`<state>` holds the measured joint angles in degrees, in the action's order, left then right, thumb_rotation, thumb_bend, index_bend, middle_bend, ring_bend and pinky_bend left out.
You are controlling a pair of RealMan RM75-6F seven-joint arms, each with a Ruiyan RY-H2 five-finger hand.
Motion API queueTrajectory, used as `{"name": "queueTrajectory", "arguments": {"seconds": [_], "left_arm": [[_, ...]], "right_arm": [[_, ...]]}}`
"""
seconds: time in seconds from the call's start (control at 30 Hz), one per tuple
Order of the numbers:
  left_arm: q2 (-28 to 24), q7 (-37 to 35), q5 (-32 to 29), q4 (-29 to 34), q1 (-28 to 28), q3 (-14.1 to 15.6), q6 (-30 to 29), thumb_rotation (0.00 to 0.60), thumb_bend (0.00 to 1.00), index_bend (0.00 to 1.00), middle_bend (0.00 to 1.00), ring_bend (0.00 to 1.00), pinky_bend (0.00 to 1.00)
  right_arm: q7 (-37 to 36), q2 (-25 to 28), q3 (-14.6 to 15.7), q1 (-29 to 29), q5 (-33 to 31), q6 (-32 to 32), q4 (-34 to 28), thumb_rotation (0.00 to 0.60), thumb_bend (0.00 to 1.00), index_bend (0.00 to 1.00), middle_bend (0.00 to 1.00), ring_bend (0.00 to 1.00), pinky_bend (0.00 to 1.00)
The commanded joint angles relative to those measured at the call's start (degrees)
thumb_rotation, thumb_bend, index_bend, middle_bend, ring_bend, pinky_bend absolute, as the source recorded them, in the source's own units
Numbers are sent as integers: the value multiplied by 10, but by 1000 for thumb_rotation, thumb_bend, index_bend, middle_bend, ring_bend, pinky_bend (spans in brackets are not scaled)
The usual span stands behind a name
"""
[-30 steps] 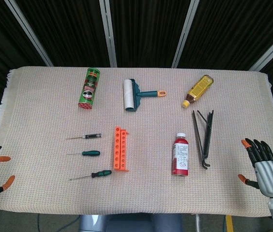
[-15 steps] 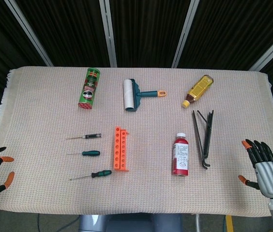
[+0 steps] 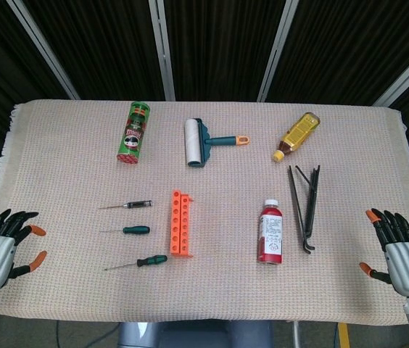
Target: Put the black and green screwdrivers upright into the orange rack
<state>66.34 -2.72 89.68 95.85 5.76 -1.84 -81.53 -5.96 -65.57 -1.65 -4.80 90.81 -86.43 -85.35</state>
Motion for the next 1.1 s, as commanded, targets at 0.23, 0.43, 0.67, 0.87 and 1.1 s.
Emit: {"name": "queueTrajectory", "arguments": {"seconds": [0.23, 0.43, 0.67, 0.87, 1.1], "left_arm": [[21, 65, -82, 7, 124, -58, 169, 600, 214, 419, 153, 91, 0], [65, 131, -173, -24, 195, -96, 253, 600, 315, 414, 140, 71, 0], [121, 231, -296, -62, 269, -125, 308, 600, 309, 409, 96, 24, 0], [181, 317, -397, -110, 332, -134, 324, 600, 210, 402, 41, 0, 0], [233, 379, -488, -152, 389, -135, 319, 600, 209, 412, 1, 0, 0]], "right_arm": [[-1, 3, -2, 2, -7, 1, 0, 600, 0, 8, 44, 0, 0], [0, 4, -3, 3, -12, 3, -3, 600, 0, 9, 44, 0, 0], [2, 6, -6, 4, -19, 2, -4, 600, 0, 9, 44, 0, 0], [0, 6, -7, 6, -25, 5, -2, 600, 0, 9, 44, 0, 0], [-2, 7, -11, 5, -27, 4, 1, 600, 0, 8, 44, 0, 0]]}}
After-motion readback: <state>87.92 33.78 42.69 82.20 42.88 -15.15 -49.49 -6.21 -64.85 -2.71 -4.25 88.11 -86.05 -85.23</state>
